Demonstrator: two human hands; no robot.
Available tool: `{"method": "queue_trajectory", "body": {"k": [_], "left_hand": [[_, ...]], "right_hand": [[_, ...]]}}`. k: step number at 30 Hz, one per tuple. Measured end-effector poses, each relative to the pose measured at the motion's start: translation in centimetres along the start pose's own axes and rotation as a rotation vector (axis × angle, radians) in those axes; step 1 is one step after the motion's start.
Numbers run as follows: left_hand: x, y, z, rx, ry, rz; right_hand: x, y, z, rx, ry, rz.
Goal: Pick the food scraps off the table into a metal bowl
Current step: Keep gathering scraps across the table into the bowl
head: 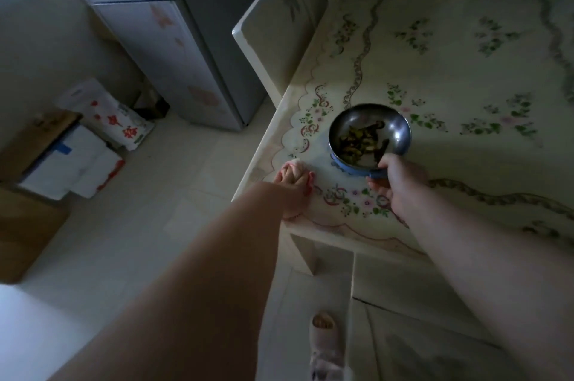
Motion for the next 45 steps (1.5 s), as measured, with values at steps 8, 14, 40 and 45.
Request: {"method": "queue_trajectory", "body": {"k": [8, 14, 40, 45], "left_hand": [[2.7, 4.7, 6.3, -0.085, -0.133, 0.029], [2.1, 8.5, 10.7, -0.108, -0.195, 0.07], [-3.5, 9.2, 15.8, 0.105, -1.193, 0.808], [1.3, 10.8, 15.9, 0.083, -1.075, 0.794]], "right_hand": [[3.1, -5.2, 2.3, -0.112, 0.003, 0.306], [4.3, -4.7, 3.8, -0.234, 0.006, 0.41], [3.7, -5.2, 1.7, -0.564, 0.077, 0.963], [2.5, -5.8, 0.5, -0.515, 0.035, 0.896]]}}
Point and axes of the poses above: each hand's wrist, its own z-axis towards the middle knuckle, its own y-axis out of the back of the hand, x = y × z, the point moved 2 cm from there along z, towards the middle knuckle, and after that the axes turned 9 degrees about -y, right-handed, at the moved point
